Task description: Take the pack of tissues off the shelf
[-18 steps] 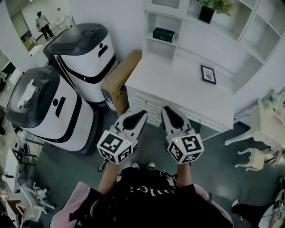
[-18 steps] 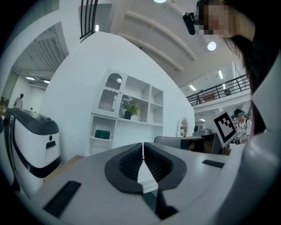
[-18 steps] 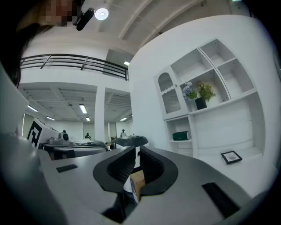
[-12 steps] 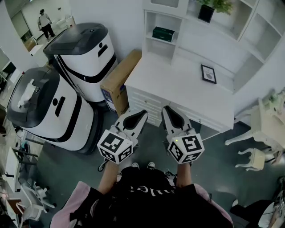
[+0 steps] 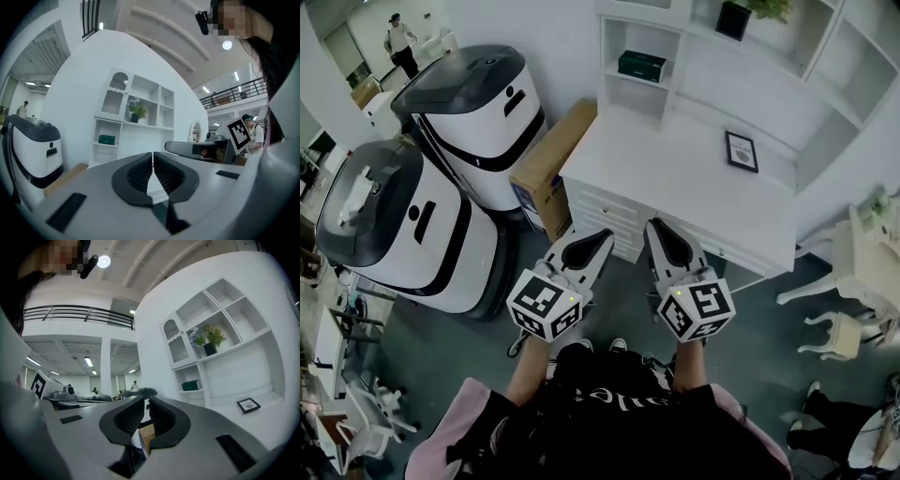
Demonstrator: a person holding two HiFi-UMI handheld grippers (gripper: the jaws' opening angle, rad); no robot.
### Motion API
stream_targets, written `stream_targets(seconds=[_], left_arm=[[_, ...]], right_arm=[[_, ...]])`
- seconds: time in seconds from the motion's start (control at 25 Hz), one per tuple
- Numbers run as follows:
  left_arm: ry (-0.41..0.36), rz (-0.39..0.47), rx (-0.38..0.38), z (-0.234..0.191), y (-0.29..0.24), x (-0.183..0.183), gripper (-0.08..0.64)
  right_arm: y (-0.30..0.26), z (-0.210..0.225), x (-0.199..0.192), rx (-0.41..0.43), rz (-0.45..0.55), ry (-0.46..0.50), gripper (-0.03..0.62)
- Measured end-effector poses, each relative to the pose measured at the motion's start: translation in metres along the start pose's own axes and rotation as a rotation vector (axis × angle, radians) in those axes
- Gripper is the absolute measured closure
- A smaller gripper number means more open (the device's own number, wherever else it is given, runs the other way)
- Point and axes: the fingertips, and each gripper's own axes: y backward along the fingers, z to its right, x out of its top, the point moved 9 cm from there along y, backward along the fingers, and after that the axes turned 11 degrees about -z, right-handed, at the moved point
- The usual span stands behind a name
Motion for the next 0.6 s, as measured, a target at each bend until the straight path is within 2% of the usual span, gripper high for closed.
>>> stream_targets(seconds=[0.4,0.6], left_arm=[[-0.001,-0.007,0.048,0.012,-0.027,-0.005,0.538],[0.008,-0.025,0.074,0.002,-0.03,-0.009,0.538]], right_arm=[[-0.005,0.03,-0.007,0.061,-0.025,0.021,0.528],[-0.021,0.032,-0.01,0.101,-0.034,0.021,0.528]])
